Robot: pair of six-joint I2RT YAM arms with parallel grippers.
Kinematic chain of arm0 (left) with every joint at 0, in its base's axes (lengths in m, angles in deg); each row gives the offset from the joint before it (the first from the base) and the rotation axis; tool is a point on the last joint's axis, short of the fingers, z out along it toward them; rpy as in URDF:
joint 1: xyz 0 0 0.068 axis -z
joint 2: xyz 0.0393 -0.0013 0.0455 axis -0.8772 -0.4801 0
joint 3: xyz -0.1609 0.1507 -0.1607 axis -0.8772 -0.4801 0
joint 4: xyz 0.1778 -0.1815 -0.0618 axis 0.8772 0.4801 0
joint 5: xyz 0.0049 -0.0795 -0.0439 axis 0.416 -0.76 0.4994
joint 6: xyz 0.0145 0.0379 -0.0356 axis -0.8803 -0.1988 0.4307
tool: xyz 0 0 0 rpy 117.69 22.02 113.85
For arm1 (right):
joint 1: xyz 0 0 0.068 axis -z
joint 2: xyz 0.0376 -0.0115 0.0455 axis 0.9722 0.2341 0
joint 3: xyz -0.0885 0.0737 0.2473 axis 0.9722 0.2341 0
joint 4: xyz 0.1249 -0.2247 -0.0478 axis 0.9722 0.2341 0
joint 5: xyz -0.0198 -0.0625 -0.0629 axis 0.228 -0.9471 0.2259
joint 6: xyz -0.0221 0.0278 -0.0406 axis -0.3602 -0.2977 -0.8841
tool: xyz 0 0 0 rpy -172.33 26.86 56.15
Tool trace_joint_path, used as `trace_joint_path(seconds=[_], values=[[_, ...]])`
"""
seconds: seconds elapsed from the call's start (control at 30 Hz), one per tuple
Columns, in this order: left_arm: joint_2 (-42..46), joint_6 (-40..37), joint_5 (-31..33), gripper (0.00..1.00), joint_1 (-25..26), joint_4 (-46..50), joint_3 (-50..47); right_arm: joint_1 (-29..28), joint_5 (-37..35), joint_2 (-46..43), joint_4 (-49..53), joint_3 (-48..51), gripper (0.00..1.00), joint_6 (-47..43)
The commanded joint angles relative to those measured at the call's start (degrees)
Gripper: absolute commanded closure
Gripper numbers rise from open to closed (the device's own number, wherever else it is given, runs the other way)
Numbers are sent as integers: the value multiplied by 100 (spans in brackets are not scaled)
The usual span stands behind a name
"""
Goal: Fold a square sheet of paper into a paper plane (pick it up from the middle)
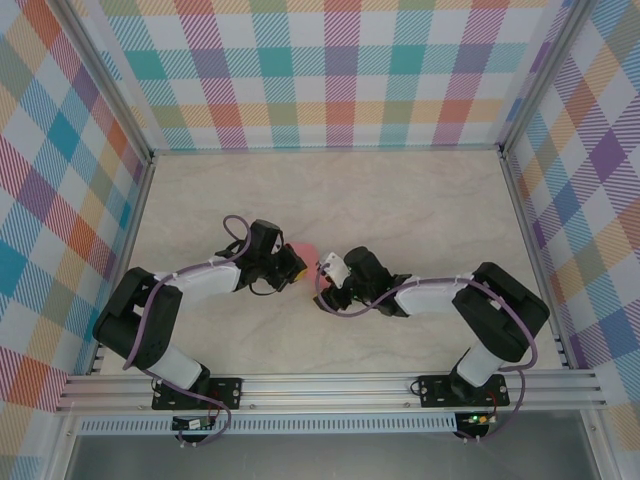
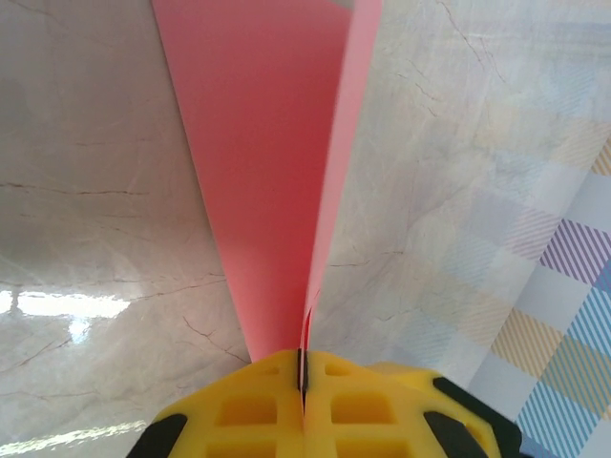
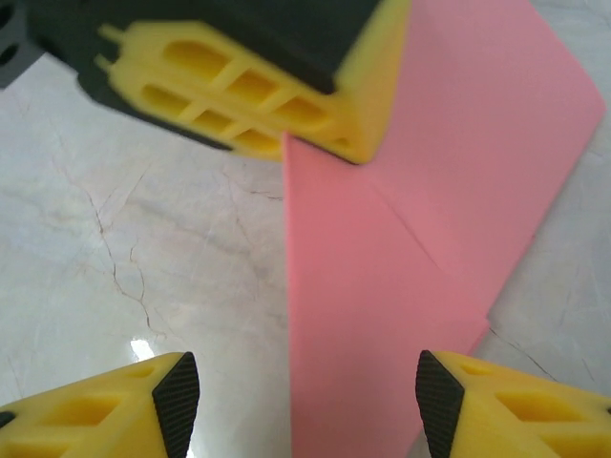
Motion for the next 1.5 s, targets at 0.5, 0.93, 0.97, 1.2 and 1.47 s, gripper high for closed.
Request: trace_joint_path(seconds=[0.5,0.93,0.97,1.2,1.47], values=[[-158,74,-32,97,120,341,266,-384,-550,857,-1224,-409,60,-1326],[-140,108,3,97,129,379,254,-431,-1283,1052,-1438,-385,70,-1395],[-147,108,9,97,129,379,253,-435,-1296,1052,-1456,-369,71,-1400],[-123,108,38,96,124,441,288,-444,-1491,1061,-1494,-341,78,-1387],[-74,110,106,92,125,557,308,-444,-1699,1052,-1480,-342,81,-1359]])
